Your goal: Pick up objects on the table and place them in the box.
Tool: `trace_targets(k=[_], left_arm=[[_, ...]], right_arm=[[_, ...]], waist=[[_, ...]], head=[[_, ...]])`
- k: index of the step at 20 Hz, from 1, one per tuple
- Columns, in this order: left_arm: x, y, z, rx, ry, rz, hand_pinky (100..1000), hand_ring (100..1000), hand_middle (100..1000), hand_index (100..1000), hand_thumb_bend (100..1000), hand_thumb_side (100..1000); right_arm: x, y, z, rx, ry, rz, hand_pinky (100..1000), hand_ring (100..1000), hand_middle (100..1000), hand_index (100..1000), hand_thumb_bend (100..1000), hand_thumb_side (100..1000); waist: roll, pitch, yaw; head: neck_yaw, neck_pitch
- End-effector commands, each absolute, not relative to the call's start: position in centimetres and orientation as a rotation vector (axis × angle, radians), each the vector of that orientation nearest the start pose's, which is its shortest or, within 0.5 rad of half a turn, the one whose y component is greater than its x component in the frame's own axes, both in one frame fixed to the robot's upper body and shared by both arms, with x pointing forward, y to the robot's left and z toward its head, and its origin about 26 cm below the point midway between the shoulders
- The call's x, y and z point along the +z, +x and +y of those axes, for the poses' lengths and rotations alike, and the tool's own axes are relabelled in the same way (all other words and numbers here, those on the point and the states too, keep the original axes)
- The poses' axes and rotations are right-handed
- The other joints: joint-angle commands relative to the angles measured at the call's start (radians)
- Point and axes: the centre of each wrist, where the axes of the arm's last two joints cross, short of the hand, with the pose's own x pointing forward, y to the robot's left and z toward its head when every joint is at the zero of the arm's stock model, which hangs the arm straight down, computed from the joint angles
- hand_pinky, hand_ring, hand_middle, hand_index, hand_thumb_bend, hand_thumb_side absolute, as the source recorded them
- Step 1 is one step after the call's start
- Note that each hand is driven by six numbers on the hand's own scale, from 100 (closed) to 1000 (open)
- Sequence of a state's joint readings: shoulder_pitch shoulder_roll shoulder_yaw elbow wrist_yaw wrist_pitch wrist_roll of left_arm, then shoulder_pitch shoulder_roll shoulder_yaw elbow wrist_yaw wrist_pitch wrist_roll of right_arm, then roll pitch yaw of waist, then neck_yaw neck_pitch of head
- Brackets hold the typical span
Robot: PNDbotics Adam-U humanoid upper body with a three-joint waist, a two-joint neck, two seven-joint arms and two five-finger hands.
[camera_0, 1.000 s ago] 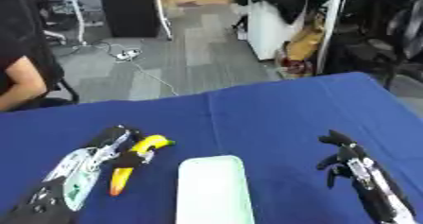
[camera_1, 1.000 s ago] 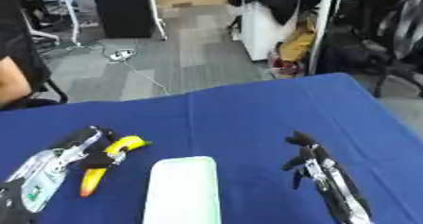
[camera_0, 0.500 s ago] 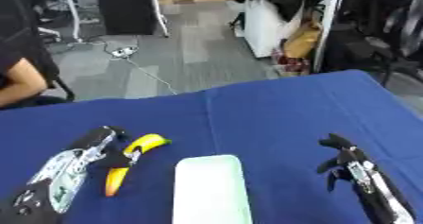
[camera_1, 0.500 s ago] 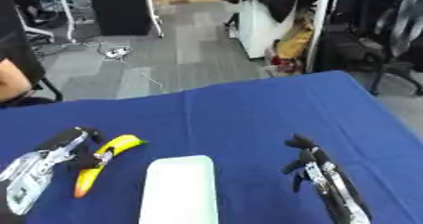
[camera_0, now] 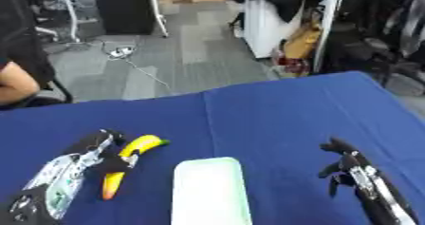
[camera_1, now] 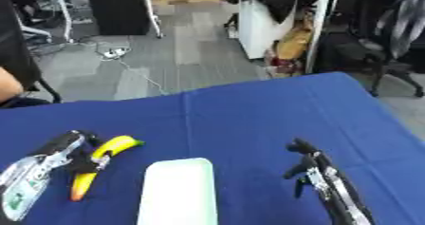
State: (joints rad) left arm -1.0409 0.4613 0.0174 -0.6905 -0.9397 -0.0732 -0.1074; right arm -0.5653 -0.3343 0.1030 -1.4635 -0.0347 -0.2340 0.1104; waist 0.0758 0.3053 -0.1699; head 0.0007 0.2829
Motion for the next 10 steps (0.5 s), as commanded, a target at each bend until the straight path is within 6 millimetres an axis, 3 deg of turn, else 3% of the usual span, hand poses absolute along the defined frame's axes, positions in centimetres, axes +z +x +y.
trace_targets(k=[1,5,10], left_arm=[[20.9,49.5,33.1,-1.044,1.107,-1.424,591,591,680,802,100,678],[20.6,49.5,32.9,-1.065,1.112,-1.417,575,573,649,782,100,644],[20.4,49.5,32.1,-1.23,1.139,-1.355,486,474,519,711,100,446]], right_arm=[[17.1,39.6,-24.5,0.605,-0.019,-2.22,318,556,835,958,100,898],[17.1,39.6,-24.5,0.605,-0.022,-2.22,317,555,835,958,100,898],[17.0,39.6,-24.7,0.599,-0.03,-2.218,317,555,835,958,100,898]], waist=[[-0.003,-0.01,-0.003],[0.002,0.0,-0.005],[0.006,0.002,0.001]], head=[[0.004,-0.018],[0.003,-0.014],[-0.003,0.009]])
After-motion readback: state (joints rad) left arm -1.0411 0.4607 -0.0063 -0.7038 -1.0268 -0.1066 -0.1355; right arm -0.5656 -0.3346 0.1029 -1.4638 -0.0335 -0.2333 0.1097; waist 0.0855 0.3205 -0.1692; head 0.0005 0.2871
